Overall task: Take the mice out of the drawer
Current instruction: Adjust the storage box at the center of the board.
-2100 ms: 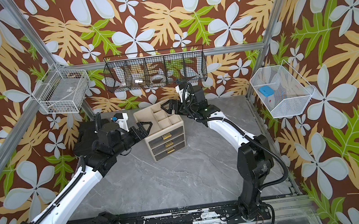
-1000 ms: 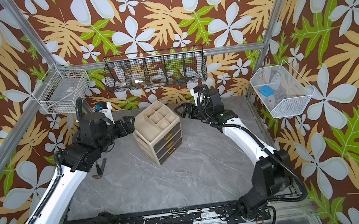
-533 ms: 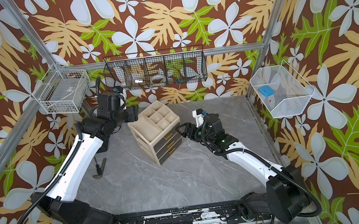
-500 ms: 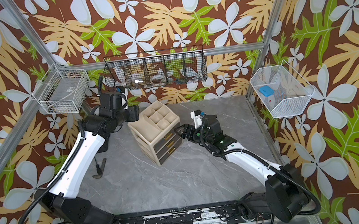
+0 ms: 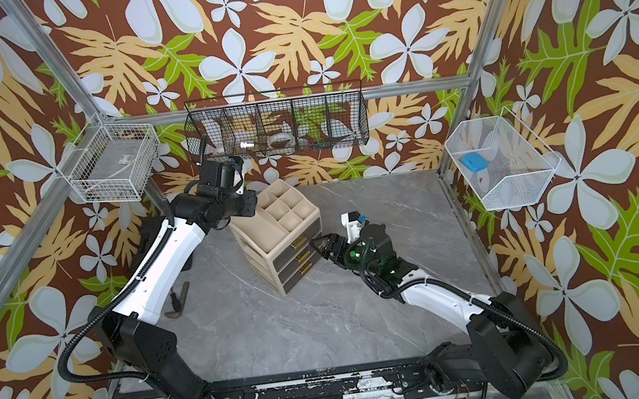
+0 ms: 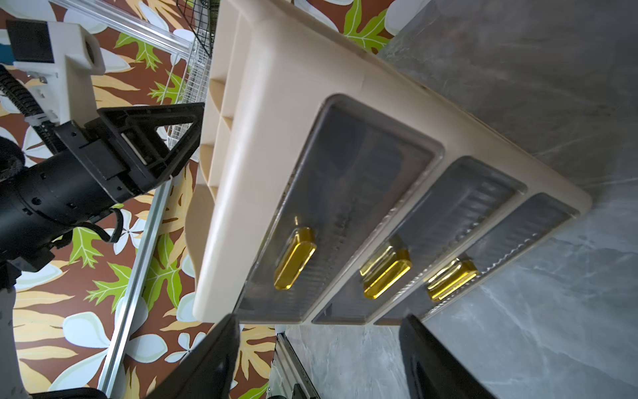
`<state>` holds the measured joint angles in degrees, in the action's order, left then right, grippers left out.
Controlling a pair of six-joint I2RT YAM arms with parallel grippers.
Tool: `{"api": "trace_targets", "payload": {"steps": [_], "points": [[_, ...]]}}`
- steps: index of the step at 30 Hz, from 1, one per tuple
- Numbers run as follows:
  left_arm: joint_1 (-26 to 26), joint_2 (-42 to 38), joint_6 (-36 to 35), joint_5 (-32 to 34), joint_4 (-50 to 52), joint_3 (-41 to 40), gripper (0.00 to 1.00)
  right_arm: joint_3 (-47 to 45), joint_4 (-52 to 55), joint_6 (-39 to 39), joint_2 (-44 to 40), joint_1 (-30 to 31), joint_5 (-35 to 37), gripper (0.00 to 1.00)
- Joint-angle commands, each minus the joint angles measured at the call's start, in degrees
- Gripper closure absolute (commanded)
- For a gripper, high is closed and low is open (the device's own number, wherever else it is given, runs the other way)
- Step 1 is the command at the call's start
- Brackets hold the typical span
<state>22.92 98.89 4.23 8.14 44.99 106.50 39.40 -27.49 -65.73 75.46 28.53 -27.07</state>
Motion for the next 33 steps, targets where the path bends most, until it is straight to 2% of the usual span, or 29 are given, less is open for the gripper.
{"api": "trace_targets", "payload": {"steps": [1,4,6,9,10,15,24,33], "points": [[-0.07,-0.32,-1.44,-0.63,5.16,-1.64,0.58,-0.11,-4.92,-1.26,0.45,0.03,-0.26,0.28],[-0.07,-0.95,-0.98,2.79,6.34,-3.49,0.58,-0.33,-8.27,-2.88,1.35,0.03,-1.08,0.29],[-0.07,-1.70,-0.71,2.11,6.55,-4.38,0.56,0.23,-8.47,-3.03,2.02,0.04,-1.12,0.30],[-0.07,-2.86,-0.34,-0.58,7.58,-5.64,0.48,1.40,-8.95,-2.86,3.40,0.03,-1.36,0.32],[-0.06,-3.28,0.04,-0.34,8.06,-6.20,0.48,1.57,-9.60,-2.83,3.70,0.01,-3.11,0.32],[-0.07,-5.28,1.02,1.40,7.83,-8.09,0.45,0.76,-11.75,-3.91,4.09,0.18,-2.67,0.32],[-0.06,-8.24,2.37,3.41,8.72,-8.19,0.43,0.19,-17.70,-7.39,7.76,3.40,-2.78,0.40],[-0.09,-8.59,2.47,4.21,8.09,-10.05,0.44,-0.10,-29.24,-16.17,13.66,4.03,-3.56,0.50]]}}
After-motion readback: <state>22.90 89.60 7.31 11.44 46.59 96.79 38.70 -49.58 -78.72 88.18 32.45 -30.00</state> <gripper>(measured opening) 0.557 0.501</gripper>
